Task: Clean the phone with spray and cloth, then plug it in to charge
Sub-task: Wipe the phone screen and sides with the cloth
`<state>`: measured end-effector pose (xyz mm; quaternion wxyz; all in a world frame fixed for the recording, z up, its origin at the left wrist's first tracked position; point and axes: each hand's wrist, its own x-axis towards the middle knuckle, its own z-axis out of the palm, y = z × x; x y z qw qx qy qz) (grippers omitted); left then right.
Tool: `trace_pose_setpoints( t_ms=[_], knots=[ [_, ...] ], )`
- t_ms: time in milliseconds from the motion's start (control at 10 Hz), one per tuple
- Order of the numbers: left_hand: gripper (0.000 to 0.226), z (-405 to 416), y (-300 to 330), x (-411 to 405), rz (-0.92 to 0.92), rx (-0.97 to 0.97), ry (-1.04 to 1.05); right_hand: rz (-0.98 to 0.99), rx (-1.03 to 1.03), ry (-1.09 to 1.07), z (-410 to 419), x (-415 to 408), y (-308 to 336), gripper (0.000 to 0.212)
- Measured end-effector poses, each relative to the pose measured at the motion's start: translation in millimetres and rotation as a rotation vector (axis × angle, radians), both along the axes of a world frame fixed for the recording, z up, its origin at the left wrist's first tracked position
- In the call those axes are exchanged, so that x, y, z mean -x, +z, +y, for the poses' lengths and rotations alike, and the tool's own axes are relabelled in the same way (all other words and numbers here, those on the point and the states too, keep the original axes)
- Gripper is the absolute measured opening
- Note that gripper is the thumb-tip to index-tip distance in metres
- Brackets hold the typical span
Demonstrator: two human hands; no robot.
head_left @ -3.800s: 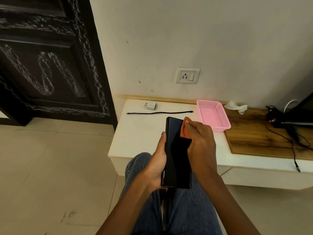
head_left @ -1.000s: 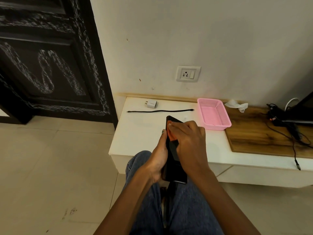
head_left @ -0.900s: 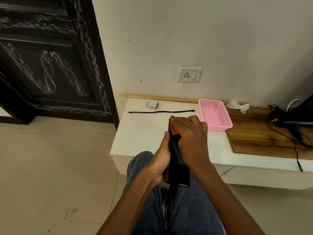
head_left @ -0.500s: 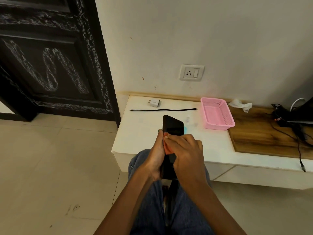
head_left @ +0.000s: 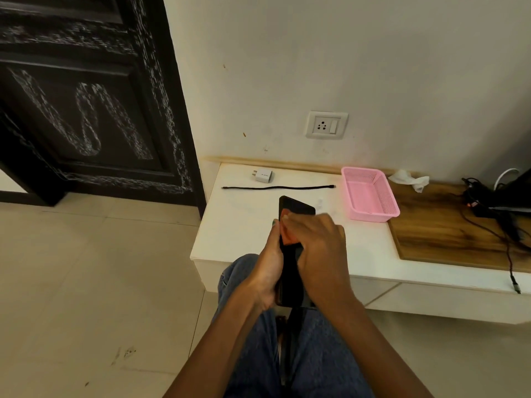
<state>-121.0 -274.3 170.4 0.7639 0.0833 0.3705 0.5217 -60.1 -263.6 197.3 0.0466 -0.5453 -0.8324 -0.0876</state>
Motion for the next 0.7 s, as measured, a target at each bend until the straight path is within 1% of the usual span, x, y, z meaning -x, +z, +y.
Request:
trace_pose_setpoints(
  t_ms=[100,200,300,400,500,600,700],
  knots=[
    [0.064,1.5,-5.4,4.5,0.020,0.003,-0.008,-1.205,-0.144,-0.338,-0.7,11.7,-6.6,0.031],
    [0.065,1.3,-4.2,3.7,0.031,0.000,-0.023,-1.070,0.061,-0.428,-5.8,11.4,-36.1,0.043],
    [0.059,0.9,0.9,-1.1,0.038,-0.020,-0.025,-0.011,0.067,-0.125,-3.0,-16.6,-27.3,0.040],
    [0.058,-0.1,4.1,-5.1,0.072,-0.052,-0.038,0.684,-0.090,0.036,17.4,-19.1,5.0,0.042],
    [0.055,-2.4,4.6,-4.6,0.097,-0.047,-0.044,0.667,-0.168,0.146,28.8,-25.7,14.0,0.039],
    [0.057,-3.4,0.1,0.7,0.076,-0.041,-0.005,0.585,-0.157,0.171,9.5,-21.9,5.7,0.041],
    [0.061,-2.6,-6.1,7.6,0.076,-0.046,0.012,-0.435,0.036,0.031,-7.6,-5.0,10.0,0.019]
  ],
)
